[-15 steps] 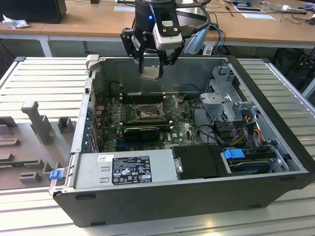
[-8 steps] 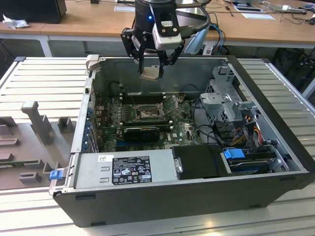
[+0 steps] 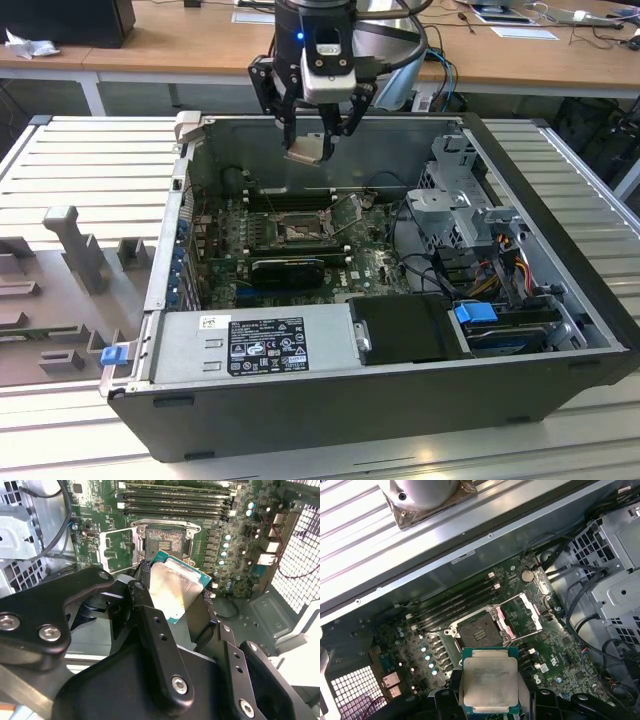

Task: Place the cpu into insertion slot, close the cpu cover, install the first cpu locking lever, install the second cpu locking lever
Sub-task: 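Place the cpu into insertion slot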

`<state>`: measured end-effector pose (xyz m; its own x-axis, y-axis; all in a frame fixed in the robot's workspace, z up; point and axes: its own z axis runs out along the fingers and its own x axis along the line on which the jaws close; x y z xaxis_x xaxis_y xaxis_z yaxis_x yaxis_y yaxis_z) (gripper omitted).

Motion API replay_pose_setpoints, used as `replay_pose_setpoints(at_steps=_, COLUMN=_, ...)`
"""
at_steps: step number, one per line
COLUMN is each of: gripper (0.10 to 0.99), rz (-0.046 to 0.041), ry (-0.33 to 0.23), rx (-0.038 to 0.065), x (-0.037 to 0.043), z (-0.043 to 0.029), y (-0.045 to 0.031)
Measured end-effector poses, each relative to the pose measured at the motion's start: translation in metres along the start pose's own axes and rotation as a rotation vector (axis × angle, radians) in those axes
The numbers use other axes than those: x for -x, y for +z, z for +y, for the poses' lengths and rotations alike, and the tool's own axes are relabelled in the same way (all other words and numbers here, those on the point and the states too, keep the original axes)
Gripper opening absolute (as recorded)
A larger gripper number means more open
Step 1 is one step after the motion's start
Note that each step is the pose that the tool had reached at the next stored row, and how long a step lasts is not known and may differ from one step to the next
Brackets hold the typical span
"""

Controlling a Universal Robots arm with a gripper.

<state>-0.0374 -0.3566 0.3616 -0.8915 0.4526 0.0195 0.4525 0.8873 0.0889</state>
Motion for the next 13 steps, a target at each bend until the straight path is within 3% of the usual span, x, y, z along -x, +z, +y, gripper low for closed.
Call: replay_pose_setpoints(at_steps=13, gripper=0.525, rz=-0.0011, ry=0.014, rx=0.0, x=0.0001, z=-0.0004, y=0.0033)
